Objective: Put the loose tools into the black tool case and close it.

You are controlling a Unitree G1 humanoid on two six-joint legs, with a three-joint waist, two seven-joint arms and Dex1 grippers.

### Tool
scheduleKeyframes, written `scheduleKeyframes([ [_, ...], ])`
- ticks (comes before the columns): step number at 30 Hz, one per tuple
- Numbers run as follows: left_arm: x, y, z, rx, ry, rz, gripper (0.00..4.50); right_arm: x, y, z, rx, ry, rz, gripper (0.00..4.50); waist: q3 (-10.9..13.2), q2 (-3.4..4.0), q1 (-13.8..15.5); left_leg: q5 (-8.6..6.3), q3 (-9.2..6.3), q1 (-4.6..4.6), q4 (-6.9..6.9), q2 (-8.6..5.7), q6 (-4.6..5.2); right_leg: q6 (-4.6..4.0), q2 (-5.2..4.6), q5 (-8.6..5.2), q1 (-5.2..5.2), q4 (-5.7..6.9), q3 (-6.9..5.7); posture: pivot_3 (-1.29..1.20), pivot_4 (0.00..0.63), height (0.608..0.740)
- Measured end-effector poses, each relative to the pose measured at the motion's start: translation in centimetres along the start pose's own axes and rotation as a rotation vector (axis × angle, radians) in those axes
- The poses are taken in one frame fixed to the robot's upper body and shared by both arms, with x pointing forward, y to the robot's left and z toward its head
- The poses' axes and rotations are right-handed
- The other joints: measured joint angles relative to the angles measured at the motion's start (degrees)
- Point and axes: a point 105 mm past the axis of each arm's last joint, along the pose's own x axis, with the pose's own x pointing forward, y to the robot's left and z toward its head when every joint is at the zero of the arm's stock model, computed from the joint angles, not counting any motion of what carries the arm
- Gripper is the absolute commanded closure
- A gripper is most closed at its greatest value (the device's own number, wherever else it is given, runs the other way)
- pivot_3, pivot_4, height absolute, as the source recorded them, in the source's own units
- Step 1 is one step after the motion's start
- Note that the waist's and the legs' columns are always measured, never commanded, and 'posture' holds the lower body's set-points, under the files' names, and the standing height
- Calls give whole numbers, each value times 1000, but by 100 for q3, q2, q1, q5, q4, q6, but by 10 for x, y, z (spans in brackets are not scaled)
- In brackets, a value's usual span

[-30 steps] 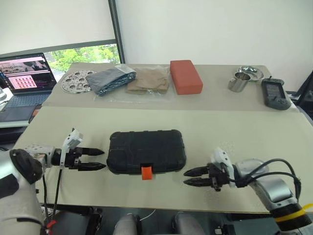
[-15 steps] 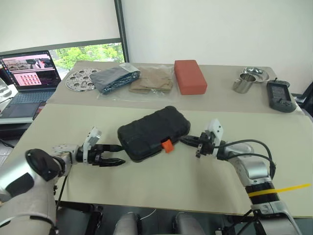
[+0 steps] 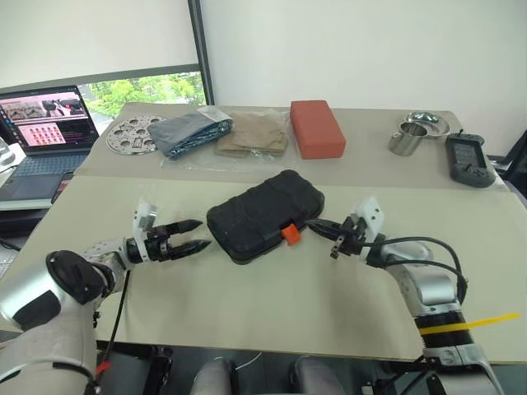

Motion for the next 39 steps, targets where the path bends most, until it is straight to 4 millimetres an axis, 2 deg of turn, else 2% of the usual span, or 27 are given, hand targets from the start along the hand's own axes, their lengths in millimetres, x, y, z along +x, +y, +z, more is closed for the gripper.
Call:
scheduleKeyframes([
  [4, 0, 4, 10, 17, -67, 29, 0, -7, 6, -3, -7, 33, 5, 4473, 2, -3, -1, 0, -4, -2, 1, 0, 0, 0, 1, 0, -1, -1, -3, 0, 150, 740],
  [6, 9, 8, 34, 52, -141, 27, 0, -7, 10, 0, -1, 32, 11, 4473, 3, -5, 1, 6, -10, -5, 2, 0, -9, 0, 3, 0, -1, -1, -6, 0, 150, 740],
  [9, 33, 6, 68, 123, -210, -24, 0, -5, 19, 2, 1, 33, 23, 4473, 2, -4, 20, 7, -16, -3, 3, -6, -11, 1, 2, 0, 8, -3, -6, 0, 150, 740],
  [11, 58, 1, 79, 142, -248, -61, 0, -1, 27, -1, 13, 49, 38, 4473, 1, -3, 33, 7, -23, -6, 5, -11, -12, 1, 1, -1, 11, -6, -6, 0, 150, 740],
  [14, 89, -7, 73, 149, -260, -74, 0, 1, 34, -6, 25, 72, 40, 4473, 1, -3, 9, 8, -38, -14, 4, -12, -13, 1, 2, -1, 5, -9, -5, 0, 150, 740],
  [17, 106, -12, 66, 137, -263, -76, 0, 0, 32, -9, 41, 86, 14, 4473, 2, -4, -27, 9, -63, -13, 2, -12, -14, 1, 9, -1, 2, -6, -5, 0, 150, 740],
  [19, 115, -9, 65, 149, -271, -8, 0, -1, 29, -8, 41, 75, -19, 4473, 3, -5, -43, 12, -82, -11, -1, -11, -19, 1, 16, -1, 3, -4, -6, 0, 150, 740],
  [23, 124, -1, 69, 180, -309, 119, 0, 1, 27, -4, 43, 53, -55, 4473, 3, -7, -30, 18, -101, -13, 0, -13, -27, 1, 21, -1, 4, -1, -6, 0, 150, 740],
  [27, 132, 5, 92, 249, -397, 246, 0, 2, 26, -3, 44, 49, -71, 4473, 4, -7, 15, 19, -104, -19, 4, -23, -29, 1, 18, 0, 7, -4, -5, 0, 150, 740],
  [31, 126, 10, 107, 378, -447, 375, 0, 2, 24, -4, 37, 53, -80, 4473, 4, -7, 11, 19, -106, -19, 1, -23, -29, 1, 19, 0, 7, -5, -5, 0, 150, 740],
  [34, 123, 9, 110, 455, -447, 408, 0, 2, 23, -3, 29, 53, -81, 4473, 3, -7, 15, 20, -103, -19, 1, -23, -31, 1, 20, 0, 7, -4, -7, 0, 150, 740],
  [39, 119, -1, 111, 718, -386, 397, 0, 4, 21, 2, 14, 41, -80, 4473, 3, -7, 17, 24, -100, -19, 1, -24, -38, 1, 20, 0, 8, -4, -7, 0, 150, 740],
])
